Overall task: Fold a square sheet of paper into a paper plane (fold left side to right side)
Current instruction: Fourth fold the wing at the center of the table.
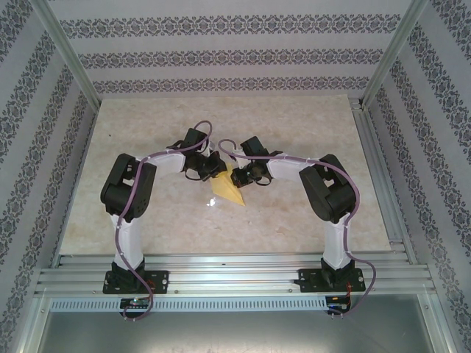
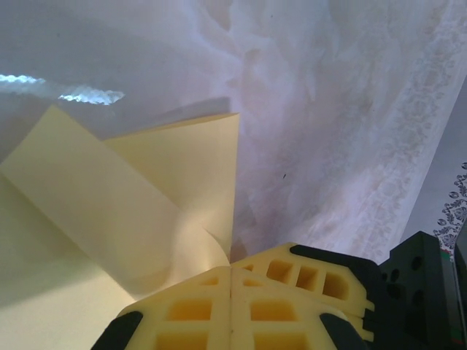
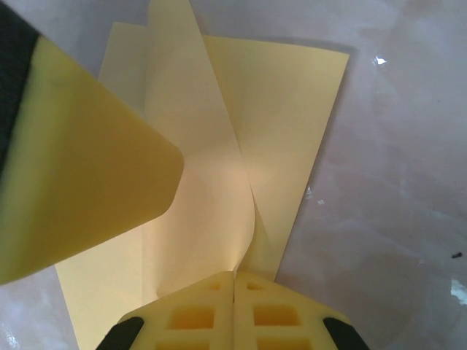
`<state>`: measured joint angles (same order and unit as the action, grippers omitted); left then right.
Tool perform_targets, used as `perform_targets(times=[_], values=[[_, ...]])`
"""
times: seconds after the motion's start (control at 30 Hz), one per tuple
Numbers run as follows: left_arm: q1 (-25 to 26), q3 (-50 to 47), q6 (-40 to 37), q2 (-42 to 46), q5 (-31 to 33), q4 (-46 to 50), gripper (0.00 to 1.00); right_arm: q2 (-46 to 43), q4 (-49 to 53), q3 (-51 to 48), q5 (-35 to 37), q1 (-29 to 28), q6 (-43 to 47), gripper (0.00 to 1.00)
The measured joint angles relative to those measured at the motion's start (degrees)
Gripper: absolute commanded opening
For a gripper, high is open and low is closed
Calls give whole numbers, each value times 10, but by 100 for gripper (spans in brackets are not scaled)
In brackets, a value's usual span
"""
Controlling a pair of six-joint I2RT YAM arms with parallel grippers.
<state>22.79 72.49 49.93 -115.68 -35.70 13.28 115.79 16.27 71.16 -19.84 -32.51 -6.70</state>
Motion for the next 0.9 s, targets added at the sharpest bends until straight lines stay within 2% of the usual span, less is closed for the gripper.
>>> perform_targets(times=[0.27,0.9], values=[[13,24,-3,-35,4,6,0,1,3,2,0,0,0,0],[14,24,-35,-37,32,40,0,7,7,12,-1,-1,0,0]])
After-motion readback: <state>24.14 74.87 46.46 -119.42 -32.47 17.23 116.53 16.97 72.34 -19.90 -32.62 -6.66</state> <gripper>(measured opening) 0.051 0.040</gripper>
